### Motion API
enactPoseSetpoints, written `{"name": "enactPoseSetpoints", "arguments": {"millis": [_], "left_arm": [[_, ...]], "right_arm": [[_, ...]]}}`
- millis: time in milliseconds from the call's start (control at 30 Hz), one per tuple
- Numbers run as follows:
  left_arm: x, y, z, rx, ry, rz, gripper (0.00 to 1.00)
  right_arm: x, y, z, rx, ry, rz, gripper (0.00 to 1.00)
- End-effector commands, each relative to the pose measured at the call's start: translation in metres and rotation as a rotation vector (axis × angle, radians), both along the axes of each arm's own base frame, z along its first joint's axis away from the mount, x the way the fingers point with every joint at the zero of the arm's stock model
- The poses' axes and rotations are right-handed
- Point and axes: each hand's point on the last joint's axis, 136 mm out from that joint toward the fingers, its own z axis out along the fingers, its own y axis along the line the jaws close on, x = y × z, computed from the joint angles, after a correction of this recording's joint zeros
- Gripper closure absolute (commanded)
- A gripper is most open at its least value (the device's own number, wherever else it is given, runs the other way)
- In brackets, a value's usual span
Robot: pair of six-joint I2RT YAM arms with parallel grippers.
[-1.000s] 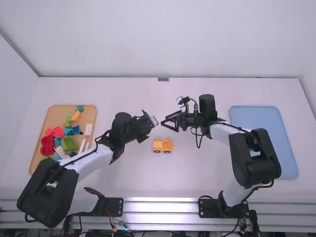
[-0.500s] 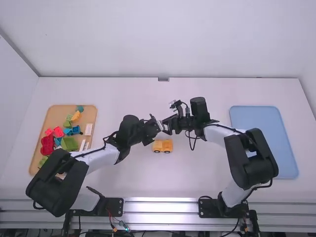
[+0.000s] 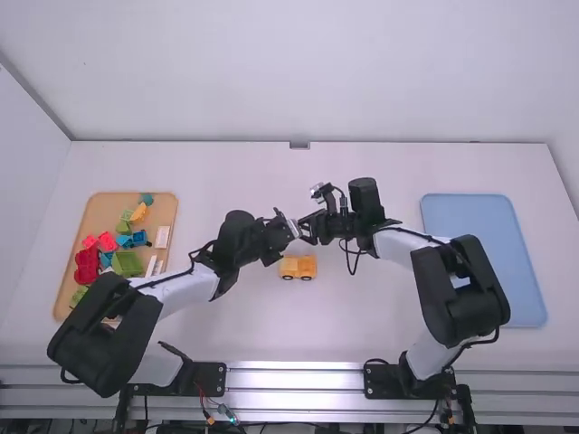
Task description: Assemble lego blocks to make yellow taxi
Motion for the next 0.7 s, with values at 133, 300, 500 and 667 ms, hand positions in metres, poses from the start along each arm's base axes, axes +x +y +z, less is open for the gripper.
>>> {"name": "enactPoseSetpoints", "arguments": {"millis": [133,300,500,667], "left_arm": [[-0.0051,-0.0039,-0.0048,-0.001,0.015,-0.013,0.98],[-0.0053,-0.0043,-0.0047,0.001,0.012,-0.016,0.98],[-0.0055,-0.0046,-0.0044,0.000,0.012,-0.018,0.95],[-0.0051,-0.0049,-0.0033,-0.003,0.008,-0.018,0.85]], "right_arm": [[0.0021,0.0069,0.0024,0.007,-0.005,0.015,0.54],[0.0031,0.0065,0.0018,0.003,-0.006,0.010,0.63],[0.0034,0.0065,0.0023,0.004,-0.008,0.010,0.70],[0.0037,0.0062,0.0022,0.004,-0.009,0.009,0.75]]}}
